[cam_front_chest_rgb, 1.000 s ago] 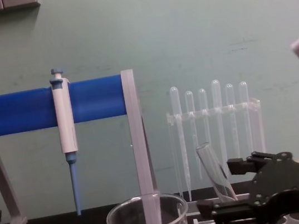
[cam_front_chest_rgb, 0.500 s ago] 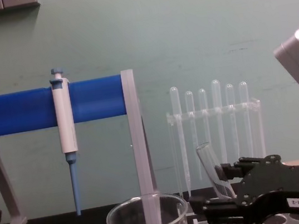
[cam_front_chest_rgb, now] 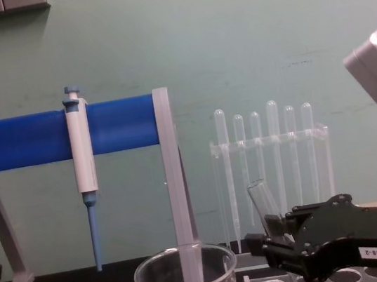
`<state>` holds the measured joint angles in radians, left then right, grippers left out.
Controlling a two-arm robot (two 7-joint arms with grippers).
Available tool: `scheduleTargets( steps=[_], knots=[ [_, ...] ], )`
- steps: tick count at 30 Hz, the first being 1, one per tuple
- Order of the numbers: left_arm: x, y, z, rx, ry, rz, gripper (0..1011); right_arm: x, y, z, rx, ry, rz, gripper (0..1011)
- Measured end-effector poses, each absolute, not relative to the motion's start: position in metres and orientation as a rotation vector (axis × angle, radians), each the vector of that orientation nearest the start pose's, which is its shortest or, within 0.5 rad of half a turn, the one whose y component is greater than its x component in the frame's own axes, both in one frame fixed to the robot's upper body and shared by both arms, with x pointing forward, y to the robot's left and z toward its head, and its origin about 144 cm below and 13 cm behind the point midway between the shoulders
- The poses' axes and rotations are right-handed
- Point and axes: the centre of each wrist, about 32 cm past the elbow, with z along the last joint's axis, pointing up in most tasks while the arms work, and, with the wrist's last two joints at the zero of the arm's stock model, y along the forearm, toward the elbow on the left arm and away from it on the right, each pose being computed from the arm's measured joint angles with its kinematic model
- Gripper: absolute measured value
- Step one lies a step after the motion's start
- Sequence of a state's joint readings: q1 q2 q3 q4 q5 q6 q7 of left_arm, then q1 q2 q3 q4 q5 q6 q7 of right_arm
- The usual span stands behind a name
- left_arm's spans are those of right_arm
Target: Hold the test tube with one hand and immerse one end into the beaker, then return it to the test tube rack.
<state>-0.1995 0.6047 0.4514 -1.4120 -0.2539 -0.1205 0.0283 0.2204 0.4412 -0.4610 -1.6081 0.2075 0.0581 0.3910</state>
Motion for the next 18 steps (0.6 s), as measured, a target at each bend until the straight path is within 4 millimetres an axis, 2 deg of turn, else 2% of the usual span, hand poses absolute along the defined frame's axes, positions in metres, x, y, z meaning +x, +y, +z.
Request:
scheduleTargets(
  steps=[2, 5, 12, 18],
  knots=[
    [0.489, 0.31, 1.14, 0.304, -0.285, 1.248, 1000, 0.488, -0.218, 1.191, -0.205, -0.196, -0.761, 277],
    [0.489, 0.31, 1.14, 0.304, -0.285, 1.248, 1000, 0.486, -0.219, 1.192, -0.197, -0.193, -0.766, 233],
    [0.489, 0.31, 1.14, 0.304, -0.285, 1.248, 1000, 0.48, -0.223, 1.198, -0.141, -0.178, -0.792, 227],
    [0.489, 0.31, 1.14, 0.304, -0.285, 1.248, 1000, 0.471, -0.231, 1.211, -0.034, -0.159, -0.851, 227]
  ],
)
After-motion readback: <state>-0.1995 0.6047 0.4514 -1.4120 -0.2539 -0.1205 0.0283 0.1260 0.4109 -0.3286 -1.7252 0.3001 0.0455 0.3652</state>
